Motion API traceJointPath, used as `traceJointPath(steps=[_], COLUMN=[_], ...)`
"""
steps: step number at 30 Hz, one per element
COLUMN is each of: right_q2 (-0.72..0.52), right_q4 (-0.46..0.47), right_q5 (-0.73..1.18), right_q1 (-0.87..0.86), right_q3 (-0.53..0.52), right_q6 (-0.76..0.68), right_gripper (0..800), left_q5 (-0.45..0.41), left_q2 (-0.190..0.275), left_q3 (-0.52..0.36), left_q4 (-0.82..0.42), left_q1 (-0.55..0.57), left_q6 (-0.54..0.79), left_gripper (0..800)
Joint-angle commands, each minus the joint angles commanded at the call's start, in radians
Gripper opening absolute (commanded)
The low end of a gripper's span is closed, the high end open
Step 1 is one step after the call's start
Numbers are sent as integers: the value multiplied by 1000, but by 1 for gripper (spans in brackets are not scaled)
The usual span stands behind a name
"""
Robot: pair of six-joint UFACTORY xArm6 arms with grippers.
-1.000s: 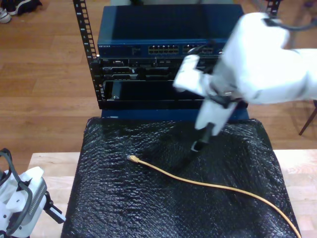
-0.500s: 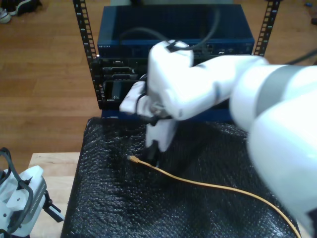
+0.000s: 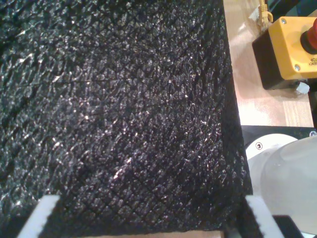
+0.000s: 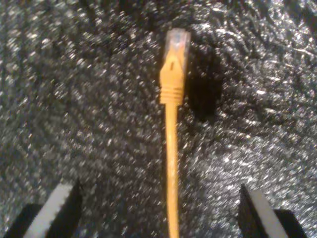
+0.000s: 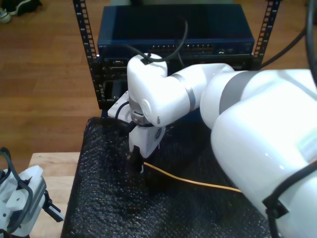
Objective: Grab the cable and plug it in
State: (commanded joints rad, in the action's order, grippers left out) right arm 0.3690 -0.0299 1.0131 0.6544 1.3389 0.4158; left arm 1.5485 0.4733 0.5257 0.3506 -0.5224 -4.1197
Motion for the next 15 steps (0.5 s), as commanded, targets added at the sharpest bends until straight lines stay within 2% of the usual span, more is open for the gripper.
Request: traceJointPath(steps=[9, 15], right_q2=[74, 89], right_q4=[12, 35], right_q5=[2, 2], right_q1=[25, 23], right_q3=[75, 83], right_q6=[-3, -3], right_gripper=[646, 527], left_q5=[2, 5], left_q2=[0, 0], left_q3=[0, 0], left_q4=[0, 0], left_q1=[0, -2], left_q6=[0, 0], left_gripper=[799, 798])
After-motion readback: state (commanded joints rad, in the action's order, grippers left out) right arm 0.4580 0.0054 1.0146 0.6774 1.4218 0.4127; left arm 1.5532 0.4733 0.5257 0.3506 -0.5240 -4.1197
